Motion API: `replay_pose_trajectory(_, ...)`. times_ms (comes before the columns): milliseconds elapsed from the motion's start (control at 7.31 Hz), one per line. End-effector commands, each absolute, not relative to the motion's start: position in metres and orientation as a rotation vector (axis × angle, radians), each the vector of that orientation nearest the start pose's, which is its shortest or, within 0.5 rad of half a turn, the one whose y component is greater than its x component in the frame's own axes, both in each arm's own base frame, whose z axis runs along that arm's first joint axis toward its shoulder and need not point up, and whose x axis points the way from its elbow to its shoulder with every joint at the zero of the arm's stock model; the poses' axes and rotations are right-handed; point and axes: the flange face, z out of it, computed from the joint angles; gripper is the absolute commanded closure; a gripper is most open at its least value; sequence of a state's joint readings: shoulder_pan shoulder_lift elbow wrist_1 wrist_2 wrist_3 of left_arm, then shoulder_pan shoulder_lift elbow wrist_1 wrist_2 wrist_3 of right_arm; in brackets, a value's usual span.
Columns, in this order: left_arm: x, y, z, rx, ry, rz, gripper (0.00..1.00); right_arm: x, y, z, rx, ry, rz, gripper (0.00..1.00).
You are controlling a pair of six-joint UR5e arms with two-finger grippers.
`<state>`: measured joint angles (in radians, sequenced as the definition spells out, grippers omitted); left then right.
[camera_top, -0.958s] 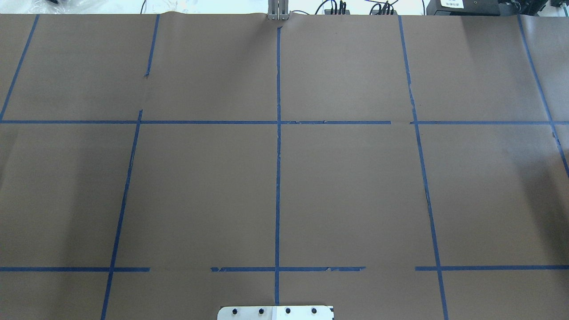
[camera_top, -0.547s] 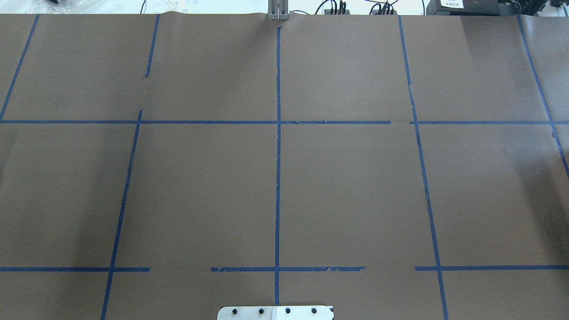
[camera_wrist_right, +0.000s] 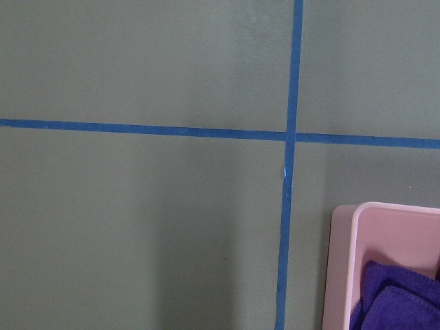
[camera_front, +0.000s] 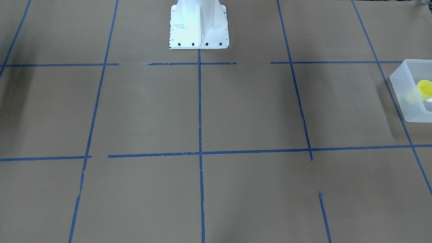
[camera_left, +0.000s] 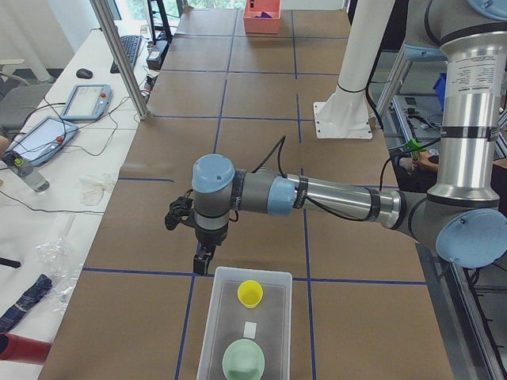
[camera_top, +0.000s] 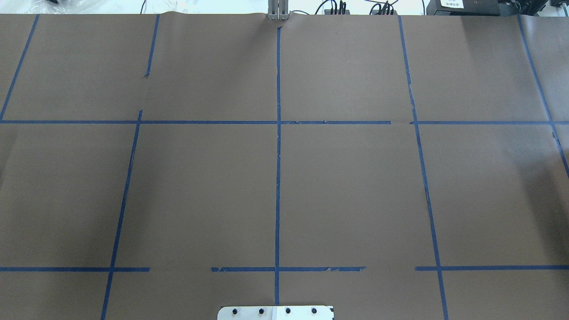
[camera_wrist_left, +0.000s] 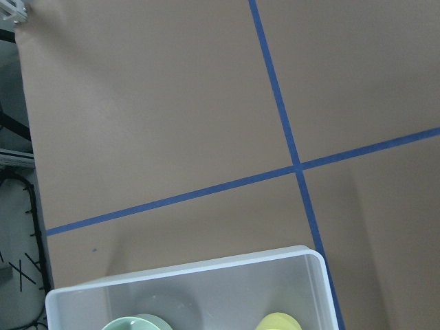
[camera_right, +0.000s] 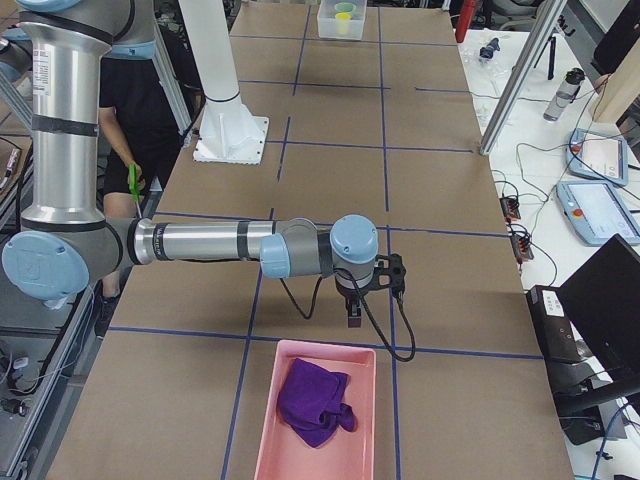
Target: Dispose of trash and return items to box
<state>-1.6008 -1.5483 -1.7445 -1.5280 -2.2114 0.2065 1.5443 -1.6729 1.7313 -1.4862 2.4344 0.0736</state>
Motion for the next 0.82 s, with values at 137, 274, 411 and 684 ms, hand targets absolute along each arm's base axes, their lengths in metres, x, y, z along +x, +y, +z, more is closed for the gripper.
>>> replay_pose_trajectory(137,-0.077,-0.484,0.627,0.125,0.68,0.201,0.0,0.048,-0.454,0.618,0.082,-0.869,-0.006,0.0)
replay_pose_trajectory(274,-0.075,-0.486,0.626,0.124,0.716,0.196,0.0,0.053,-0.451,0.62,0.083,-0.868,0.0,0.0)
replay_pose_trajectory(411,-0.075,-0.486,0.626,0.123,0.719,0.196,0.0,0.053,-0.45,0.622,0.08,-0.868,0.002,0.0)
replay_pose_trajectory(684,-0.075,-0.485,0.628,0.119,0.72,0.194,0.0,0.057,-0.443,0.629,0.073,-0.865,0.011,0.0)
